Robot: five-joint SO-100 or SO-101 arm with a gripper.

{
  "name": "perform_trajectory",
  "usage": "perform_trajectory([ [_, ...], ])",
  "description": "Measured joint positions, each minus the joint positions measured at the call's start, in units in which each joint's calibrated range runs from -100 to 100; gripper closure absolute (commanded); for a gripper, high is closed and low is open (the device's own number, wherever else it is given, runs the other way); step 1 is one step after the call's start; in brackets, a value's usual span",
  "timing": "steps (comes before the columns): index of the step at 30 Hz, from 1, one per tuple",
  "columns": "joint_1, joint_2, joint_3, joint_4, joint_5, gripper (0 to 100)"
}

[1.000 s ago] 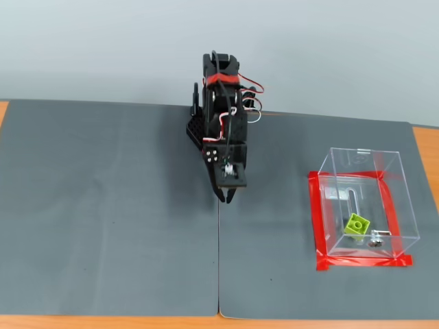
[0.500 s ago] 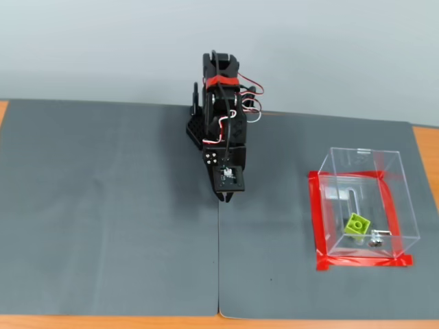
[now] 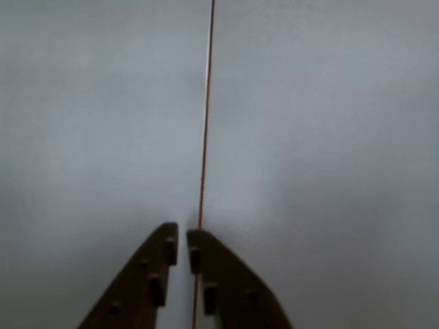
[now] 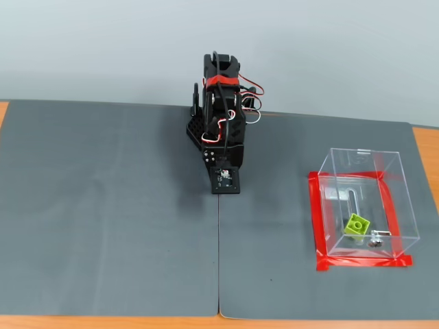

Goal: Pick the green lego block and place it into the transparent box

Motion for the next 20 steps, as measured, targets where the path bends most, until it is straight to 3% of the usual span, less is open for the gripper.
perform_trajectory([
  [20, -0.3, 0.0, 0.0, 0.0, 0.0, 98],
])
